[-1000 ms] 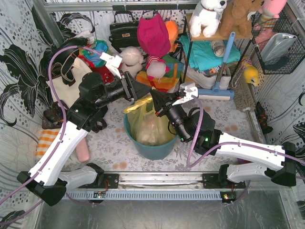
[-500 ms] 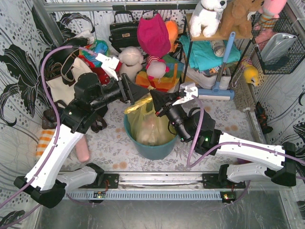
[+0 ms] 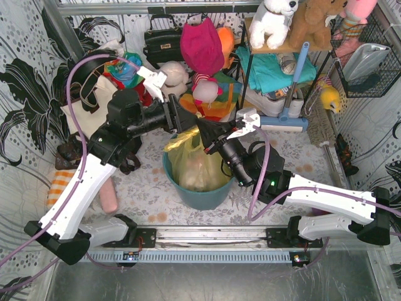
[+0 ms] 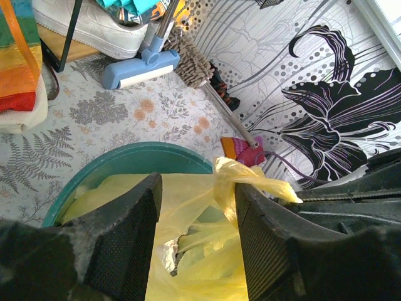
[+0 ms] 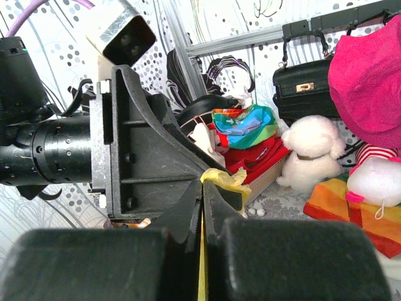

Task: Tie the trash bag

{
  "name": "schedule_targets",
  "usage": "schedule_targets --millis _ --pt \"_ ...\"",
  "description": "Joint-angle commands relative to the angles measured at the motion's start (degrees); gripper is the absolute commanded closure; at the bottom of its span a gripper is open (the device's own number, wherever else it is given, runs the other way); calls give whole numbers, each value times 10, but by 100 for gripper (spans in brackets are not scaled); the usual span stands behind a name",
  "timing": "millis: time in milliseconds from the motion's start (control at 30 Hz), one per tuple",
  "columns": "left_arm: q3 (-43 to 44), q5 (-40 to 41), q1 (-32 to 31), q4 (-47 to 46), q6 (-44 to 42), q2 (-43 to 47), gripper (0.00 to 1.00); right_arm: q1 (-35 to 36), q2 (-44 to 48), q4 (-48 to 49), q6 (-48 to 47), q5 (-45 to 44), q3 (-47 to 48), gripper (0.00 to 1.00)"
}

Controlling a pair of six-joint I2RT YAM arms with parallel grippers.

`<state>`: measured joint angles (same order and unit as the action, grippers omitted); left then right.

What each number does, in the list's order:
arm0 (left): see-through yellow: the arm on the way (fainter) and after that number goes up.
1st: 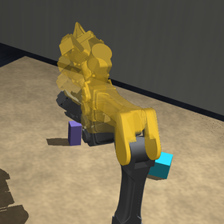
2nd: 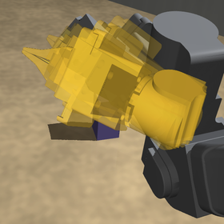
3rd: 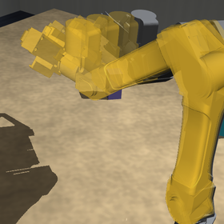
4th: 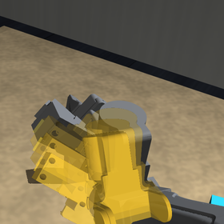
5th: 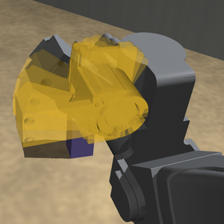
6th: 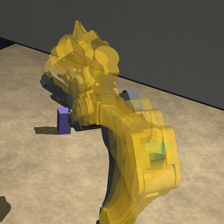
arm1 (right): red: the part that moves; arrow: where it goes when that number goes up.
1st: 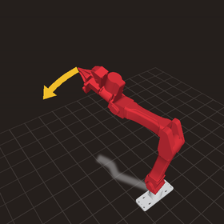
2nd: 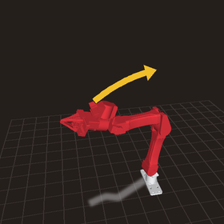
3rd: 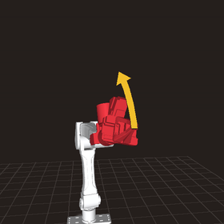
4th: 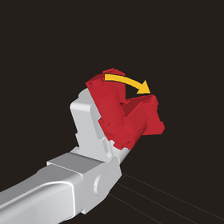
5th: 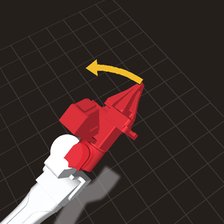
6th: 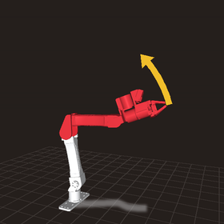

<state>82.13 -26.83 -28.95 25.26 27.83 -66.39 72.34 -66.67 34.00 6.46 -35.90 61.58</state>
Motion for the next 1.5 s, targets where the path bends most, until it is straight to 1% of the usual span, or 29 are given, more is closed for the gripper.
schedule_targets --millis 0,100,167,233,333,433,533,633,733,833,867,967,1167,1200,1267,1300,1333,1467 --pt "-19 -14 -4 -67 19 -4 41 3 6 29 9 12 6 100" --pt "-43 -31 -4 -121 50 -3 38 3 6 26 13 12 6 100" --pt "-69 -45 -4 -178 78 0 37 3 6 24 15 13 5 100" --pt "-86 -45 -4 -216 100 3 37 3 6 23 19 14 4 100" --pt "-101 -4 -4 -232 115 9 37 3 6 21 24 15 3 100" --pt "-110 35 -4 -242 118 15 40 3 6 20 27 17 1 100" --pt "-114 61 -4 -262 120 25 50 3 8 19 32 18 -2 100" --pt "-109 68 -4 -280 118 31 67 3 10 18 36 16 -8 100" --pt "-101 58 -4 -286 112 34 86 3 13 18 38 11 -12 100" --pt "-99 38 -4 -287 111 34 97 3 17 13 38 3 -16 100" --pt "-100 32 -4 -287 111 35 100 3 19 10 37 1 -17 100" --pt "-110 25 -4 -288 113 43 100 3 30 0 37 -5 -21 100" --pt "-128 41 -4 -285 105 72 100 3 55 -41 43 0 -23 100" --pt "-128 43 -4 -282 103 75 100 3 57 -51 45 6 -17 98" --pt "-128 44 -4 -279 101 78 100 3 62 -87 52 16 -4 82" --pt "-128 44 -4 -279 100 80 100 3 65 -97 58 20 0 77" --pt "-129 45 -4 -278 99 81 100 3 67 -106 63 24 5 75" --pt "-130 42 -4 -279 98 81 100 3 71 -158 83 52 28 74"
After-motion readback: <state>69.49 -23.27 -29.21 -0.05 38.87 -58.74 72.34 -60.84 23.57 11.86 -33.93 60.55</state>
